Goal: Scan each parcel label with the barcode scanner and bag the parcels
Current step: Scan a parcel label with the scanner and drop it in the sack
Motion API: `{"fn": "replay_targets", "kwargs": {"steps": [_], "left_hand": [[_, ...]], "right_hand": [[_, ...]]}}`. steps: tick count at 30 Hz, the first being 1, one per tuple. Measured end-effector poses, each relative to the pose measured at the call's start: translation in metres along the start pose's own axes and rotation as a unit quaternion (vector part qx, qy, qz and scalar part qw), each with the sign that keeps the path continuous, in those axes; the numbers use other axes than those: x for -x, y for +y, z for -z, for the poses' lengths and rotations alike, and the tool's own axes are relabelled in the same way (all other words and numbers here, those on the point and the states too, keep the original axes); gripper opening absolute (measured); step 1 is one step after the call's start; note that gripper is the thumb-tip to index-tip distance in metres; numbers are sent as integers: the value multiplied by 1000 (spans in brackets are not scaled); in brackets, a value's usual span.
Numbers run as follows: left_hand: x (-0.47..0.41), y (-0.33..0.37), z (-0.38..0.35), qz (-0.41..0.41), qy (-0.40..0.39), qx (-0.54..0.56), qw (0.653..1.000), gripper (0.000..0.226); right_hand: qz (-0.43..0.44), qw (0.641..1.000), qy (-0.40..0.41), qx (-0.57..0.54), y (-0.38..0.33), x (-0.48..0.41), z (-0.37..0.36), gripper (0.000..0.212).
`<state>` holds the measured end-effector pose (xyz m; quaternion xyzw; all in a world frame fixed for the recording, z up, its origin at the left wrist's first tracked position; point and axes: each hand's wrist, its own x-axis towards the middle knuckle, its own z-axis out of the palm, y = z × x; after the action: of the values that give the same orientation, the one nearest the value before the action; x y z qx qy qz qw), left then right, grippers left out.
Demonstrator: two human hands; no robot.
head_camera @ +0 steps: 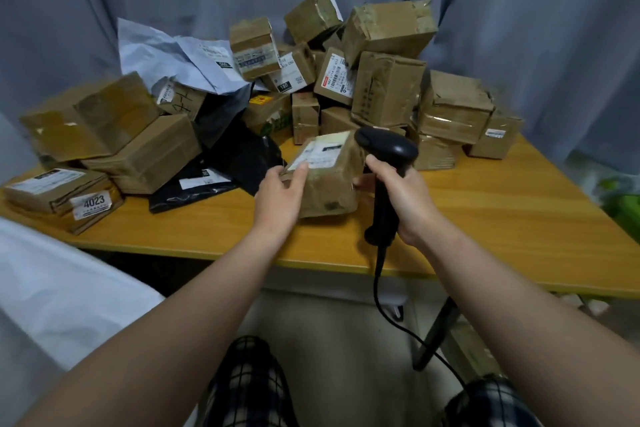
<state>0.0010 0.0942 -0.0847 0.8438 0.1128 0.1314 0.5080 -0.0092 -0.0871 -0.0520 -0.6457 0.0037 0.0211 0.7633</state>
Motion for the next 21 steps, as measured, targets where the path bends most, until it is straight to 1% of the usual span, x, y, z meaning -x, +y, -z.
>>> {"fn": "replay_targets", "kwargs": {"steps": [2,5,7,8,10,13,16,18,19,20,21], "left_hand": [[9,0,-1,5,-21,-24,999,89],[21,-1,-4,11,-60,-112,992,105],[24,-2,-1,22,-70,-174,982,110],[24,-2,2,24,-70,-192,978,109],[20,-1,7,20,-87,-223,971,105],[14,2,15,-3,-157,-250,955,97],[13,0,28,-48,-257,-220,940,76],[17,-1,33,-62,-298,-156,940,58],[21,-2,34,-62,-295,-116,946,53],[24,-4,33,-65,-274,-85,956,53],[27,-6,31,-69,-239,-71,966,54]], "right_hand": [[0,1000,-1,-12,9,12,0,14],[-22,999,8,-22,26,26,-3,25],[-38,999,6,-24,33,31,-5,27],[-32,999,9,-8,35,32,-6,30],[4,999,20,48,35,31,-5,36],[87,979,53,176,30,24,3,29],[124,933,104,321,16,22,15,30],[111,903,92,405,4,23,20,37],[95,891,78,437,-2,24,21,39],[80,885,62,453,-7,24,24,35],[63,891,40,447,-11,25,26,28]]}}
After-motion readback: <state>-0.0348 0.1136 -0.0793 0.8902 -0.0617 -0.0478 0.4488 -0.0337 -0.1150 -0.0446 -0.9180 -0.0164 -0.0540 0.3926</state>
